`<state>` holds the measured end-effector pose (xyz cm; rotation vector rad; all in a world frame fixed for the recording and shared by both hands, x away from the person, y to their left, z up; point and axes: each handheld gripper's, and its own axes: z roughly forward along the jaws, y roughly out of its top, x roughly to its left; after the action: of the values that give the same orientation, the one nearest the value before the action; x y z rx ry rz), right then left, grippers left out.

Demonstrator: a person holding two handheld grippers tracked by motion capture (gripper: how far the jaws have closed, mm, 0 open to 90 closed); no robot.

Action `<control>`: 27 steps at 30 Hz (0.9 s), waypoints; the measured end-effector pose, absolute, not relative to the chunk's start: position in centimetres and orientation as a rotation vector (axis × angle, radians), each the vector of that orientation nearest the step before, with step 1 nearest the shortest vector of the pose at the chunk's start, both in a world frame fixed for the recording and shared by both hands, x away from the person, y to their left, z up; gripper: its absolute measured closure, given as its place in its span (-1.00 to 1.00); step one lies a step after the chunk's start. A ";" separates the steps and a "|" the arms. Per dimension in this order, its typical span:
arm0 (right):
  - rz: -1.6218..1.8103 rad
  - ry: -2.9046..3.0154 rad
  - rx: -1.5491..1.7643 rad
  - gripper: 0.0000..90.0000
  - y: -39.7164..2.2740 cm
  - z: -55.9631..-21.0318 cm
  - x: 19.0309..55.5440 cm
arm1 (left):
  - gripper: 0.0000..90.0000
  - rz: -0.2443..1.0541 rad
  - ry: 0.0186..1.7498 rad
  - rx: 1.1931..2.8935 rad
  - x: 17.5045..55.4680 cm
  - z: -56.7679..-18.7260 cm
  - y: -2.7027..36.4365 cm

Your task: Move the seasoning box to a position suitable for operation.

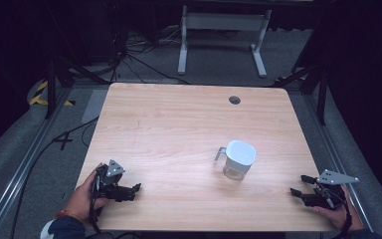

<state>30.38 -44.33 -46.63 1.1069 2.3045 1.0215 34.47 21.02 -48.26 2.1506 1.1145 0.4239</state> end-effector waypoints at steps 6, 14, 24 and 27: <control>1.022 2.306 1.106 -0.38 -44.3 -46.6 30.4 | -1.00 0.423 1.124 2.149 34.7 -48.2 20.8; 1.021 2.305 1.104 -0.38 -44.3 -46.6 30.4 | -1.00 0.402 1.061 2.169 34.9 -48.3 20.8; 1.022 2.304 1.102 -0.38 -44.3 -46.6 30.5 | -0.91 0.362 0.927 2.209 36.3 -48.1 20.4; 1.020 2.301 1.108 -0.37 -44.3 -46.6 30.4 | -0.68 0.350 0.905 2.213 36.3 -47.8 20.0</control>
<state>30.39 -44.26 -46.64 1.1076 2.3009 1.0204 36.31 20.04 -47.82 2.2126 0.9046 0.3496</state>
